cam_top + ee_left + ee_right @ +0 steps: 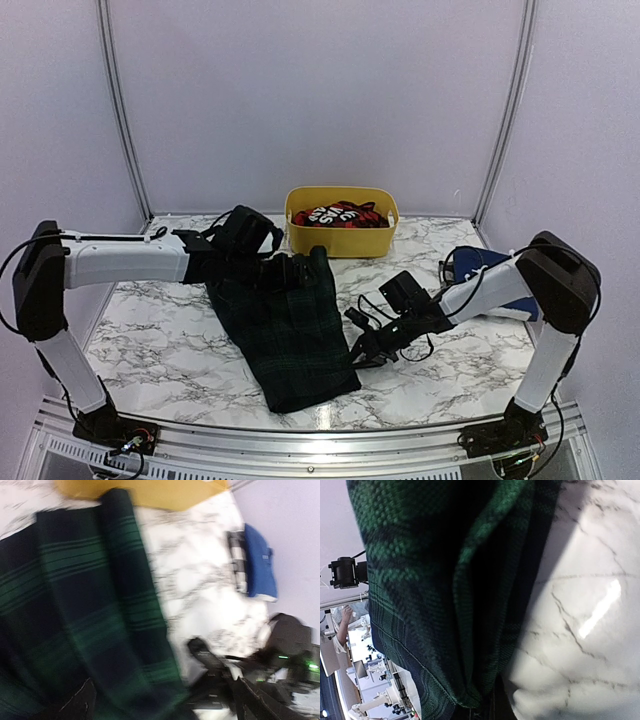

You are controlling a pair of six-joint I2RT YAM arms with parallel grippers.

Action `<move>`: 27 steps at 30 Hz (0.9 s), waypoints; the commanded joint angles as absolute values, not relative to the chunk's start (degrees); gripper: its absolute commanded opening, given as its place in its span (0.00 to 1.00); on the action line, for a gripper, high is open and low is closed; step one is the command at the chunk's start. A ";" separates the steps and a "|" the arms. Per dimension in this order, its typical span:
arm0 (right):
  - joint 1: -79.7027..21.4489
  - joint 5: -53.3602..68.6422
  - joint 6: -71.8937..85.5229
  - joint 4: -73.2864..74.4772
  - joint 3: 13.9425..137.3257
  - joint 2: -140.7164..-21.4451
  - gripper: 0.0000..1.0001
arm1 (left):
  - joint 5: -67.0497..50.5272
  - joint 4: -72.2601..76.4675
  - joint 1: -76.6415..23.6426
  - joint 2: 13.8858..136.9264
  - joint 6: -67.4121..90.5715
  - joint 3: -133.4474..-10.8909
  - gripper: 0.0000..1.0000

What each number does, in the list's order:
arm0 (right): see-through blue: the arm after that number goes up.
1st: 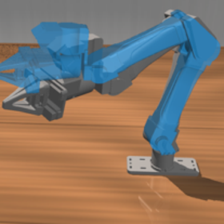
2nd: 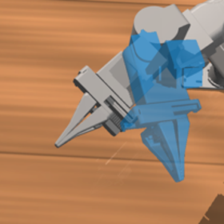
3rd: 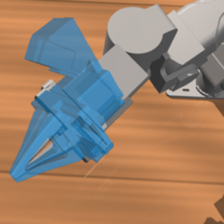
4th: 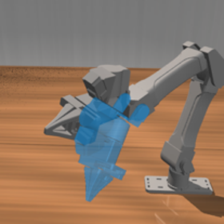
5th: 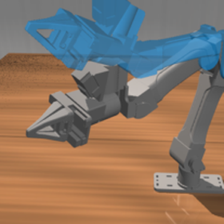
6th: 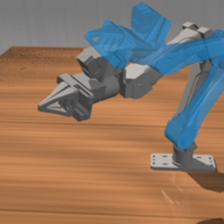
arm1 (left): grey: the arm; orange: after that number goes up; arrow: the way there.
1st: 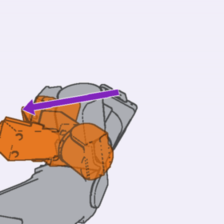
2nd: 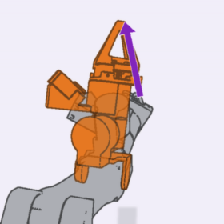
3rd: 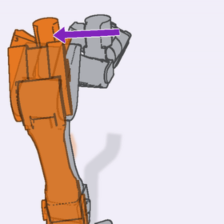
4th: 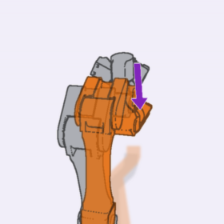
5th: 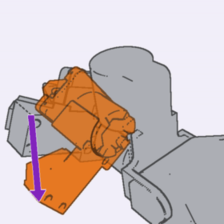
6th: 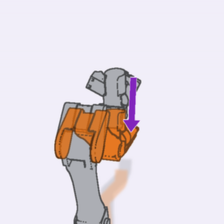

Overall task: Fold and stack the mixed laundry pile
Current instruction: Smooth out the rectangle-folded skirt at the center of the board.

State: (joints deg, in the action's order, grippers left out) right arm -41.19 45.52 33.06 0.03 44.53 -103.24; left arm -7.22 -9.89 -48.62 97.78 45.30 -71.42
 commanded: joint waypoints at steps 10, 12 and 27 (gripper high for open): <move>-40.56 45.96 32.40 4.34 33.07 -97.73 0.00 | -8.41 -3.01 -40.61 109.59 33.11 -68.41 0.99; -41.42 47.51 33.59 2.60 31.54 -95.32 0.00 | -10.10 -3.81 -40.61 112.11 31.80 -73.00 0.99; -36.88 38.42 26.47 23.32 44.09 -68.61 0.64 | -13.52 -12.77 -41.23 96.56 30.75 -74.63 0.99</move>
State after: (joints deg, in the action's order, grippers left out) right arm -40.21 44.84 33.65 11.38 36.25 -70.98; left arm -14.72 -8.62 -41.30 111.22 31.00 -80.62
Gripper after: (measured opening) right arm 0.639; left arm 0.989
